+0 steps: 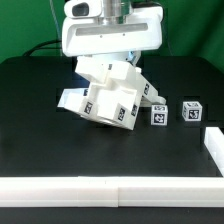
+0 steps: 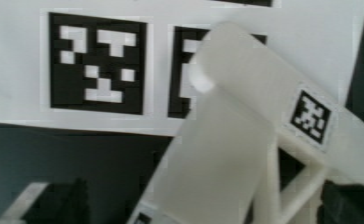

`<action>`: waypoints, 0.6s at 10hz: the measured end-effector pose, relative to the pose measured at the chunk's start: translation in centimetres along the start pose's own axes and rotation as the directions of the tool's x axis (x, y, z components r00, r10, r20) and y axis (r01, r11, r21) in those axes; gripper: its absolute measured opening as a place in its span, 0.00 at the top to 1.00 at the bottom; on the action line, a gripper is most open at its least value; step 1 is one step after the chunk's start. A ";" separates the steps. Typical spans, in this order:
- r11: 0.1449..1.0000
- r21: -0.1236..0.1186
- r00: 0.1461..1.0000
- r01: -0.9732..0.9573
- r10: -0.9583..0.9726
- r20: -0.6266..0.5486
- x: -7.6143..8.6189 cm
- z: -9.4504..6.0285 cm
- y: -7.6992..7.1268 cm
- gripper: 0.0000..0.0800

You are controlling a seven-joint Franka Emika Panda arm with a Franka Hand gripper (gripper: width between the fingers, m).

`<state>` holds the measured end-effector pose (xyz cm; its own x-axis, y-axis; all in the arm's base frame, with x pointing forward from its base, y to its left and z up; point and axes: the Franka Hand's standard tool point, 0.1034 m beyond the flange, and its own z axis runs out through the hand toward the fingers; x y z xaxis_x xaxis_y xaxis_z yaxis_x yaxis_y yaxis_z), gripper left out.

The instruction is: Assemble chair

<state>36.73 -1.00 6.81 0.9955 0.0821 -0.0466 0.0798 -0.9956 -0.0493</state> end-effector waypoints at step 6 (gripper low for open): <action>1.000 -0.020 0.999 0.023 -0.023 -0.024 3.4 -0.2 2.4 0.19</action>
Offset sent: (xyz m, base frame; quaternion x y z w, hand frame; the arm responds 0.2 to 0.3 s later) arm 0.0238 -0.0134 0.0020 0.0121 0.0006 -0.0202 0.9997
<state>40.36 -3.12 6.72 0.9943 0.1043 -0.0213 0.1037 -0.9941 -0.0306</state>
